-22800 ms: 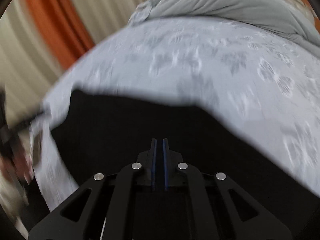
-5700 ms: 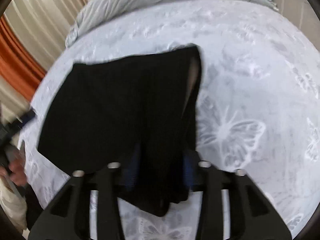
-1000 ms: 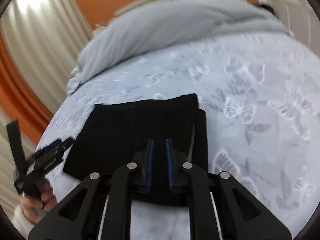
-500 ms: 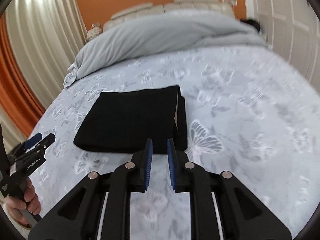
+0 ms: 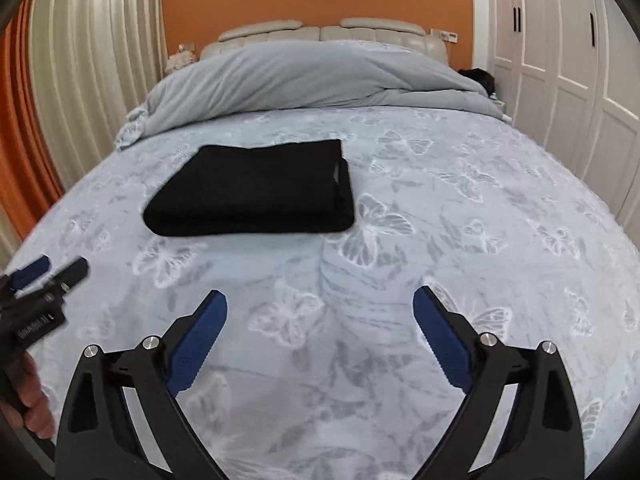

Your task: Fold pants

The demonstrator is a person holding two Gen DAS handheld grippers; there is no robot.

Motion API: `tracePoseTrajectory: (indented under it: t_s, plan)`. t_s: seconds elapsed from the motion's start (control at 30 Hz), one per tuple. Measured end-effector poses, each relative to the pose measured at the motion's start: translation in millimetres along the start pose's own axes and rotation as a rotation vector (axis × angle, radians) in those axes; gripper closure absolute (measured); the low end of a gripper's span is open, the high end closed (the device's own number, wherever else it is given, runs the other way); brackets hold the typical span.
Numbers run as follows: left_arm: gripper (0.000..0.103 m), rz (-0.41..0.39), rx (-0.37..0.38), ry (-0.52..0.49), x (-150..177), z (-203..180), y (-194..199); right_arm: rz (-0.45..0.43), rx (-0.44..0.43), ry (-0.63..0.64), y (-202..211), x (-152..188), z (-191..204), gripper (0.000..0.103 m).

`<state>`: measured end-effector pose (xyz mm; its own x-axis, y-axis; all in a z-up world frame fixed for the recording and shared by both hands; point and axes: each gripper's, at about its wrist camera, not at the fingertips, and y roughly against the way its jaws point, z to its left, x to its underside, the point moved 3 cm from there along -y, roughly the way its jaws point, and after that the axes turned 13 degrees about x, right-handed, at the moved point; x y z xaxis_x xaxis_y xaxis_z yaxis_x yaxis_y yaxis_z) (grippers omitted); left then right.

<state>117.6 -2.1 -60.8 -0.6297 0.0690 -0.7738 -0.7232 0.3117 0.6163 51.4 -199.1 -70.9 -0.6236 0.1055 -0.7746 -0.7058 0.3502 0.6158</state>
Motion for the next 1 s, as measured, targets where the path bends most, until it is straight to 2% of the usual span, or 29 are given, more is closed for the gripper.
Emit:
tracePoseTrajectory:
  t_s: [0.13,0.33,0.47,1.0]
  plan:
    - [0.018,-0.008,-0.023,0.017,4,6,-4,0.007,0.004,-0.014,-2,6,-6,0.010]
    - [0.018,-0.030,-0.056,-0.036,6,-1,-1,0.015,0.014,-0.016,-4,13,-11,0.009]
    - [0.018,-0.031,-0.046,-0.032,6,-3,-2,0.040,-0.002,-0.034,-7,15,-10,0.009]
    - [0.018,-0.008,-0.052,-0.040,9,-5,-6,0.022,-0.017,-0.043,1,9,8,0.009]
